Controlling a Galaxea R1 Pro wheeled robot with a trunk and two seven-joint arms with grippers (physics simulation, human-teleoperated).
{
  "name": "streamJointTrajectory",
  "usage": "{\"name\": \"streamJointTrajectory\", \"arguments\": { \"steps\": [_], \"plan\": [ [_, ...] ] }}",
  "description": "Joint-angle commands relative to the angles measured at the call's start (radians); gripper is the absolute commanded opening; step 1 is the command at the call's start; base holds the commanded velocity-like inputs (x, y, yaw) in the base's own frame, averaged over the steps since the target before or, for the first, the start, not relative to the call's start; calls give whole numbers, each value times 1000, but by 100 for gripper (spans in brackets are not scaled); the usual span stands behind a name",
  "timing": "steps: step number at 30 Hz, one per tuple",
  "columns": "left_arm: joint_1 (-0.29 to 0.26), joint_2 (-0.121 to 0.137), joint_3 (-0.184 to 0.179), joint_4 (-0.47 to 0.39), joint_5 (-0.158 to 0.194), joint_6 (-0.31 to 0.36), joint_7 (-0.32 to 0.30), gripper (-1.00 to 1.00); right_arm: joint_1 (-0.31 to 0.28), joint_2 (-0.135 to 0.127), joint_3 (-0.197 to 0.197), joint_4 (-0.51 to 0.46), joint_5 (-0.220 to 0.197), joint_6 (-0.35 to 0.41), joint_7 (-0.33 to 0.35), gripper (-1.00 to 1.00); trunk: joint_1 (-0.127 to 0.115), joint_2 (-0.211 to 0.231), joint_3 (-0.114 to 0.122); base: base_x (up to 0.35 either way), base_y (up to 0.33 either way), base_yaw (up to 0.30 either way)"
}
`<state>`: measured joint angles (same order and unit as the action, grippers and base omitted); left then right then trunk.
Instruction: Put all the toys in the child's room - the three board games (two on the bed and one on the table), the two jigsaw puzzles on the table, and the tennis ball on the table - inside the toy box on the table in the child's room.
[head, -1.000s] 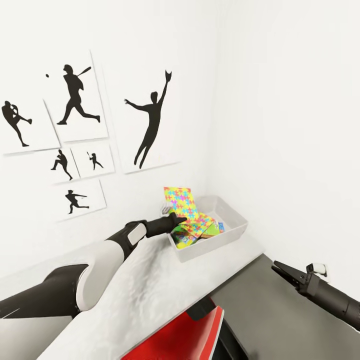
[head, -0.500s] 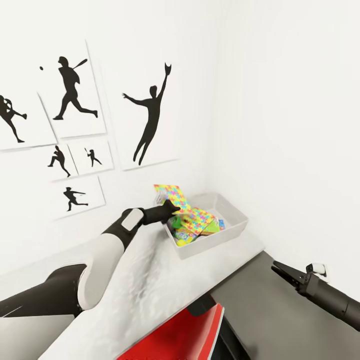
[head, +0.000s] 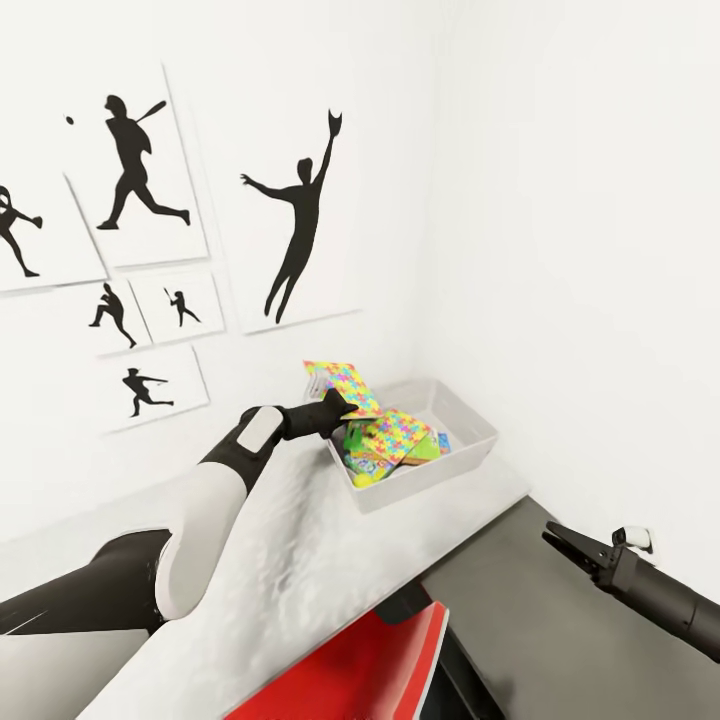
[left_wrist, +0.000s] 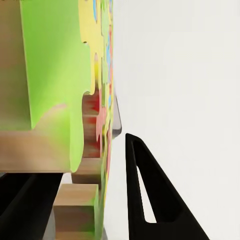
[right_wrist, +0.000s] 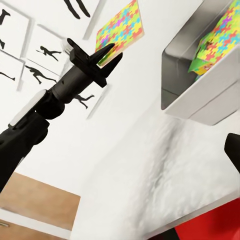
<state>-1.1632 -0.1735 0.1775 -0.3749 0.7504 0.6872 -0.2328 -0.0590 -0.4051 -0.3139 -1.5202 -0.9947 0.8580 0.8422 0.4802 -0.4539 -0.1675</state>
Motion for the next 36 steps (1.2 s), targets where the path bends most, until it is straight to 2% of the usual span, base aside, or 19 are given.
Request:
{"name": "streamJointTrajectory", "arguments": {
  "steps": [1, 26, 30, 36],
  "plan": [
    [-1, -1, 8, 0, -2, 8, -3, -100, -1, -1, -1, 0, -2, 6, 2, 100, 0, -2, -4, 0, 0, 0],
    [-1, -1, -10, -6, -3, 13, -14, -100, -1, 0, -1, 0, -1, 4, 2, 100, 0, -2, -45, 0, 0, 0],
    [-1, -1, -13, -54, -1, 28, -10, -100, -1, 0, -1, 0, -1, 4, 2, 100, 0, -2, -51, 0, 0, 0],
    [-1, -1, -27, -164, 1, 102, -7, -100, -1, 0, -1, 0, -1, 4, 2, 100, 0, -2, -61, 0, 0, 0]
  ]
}}
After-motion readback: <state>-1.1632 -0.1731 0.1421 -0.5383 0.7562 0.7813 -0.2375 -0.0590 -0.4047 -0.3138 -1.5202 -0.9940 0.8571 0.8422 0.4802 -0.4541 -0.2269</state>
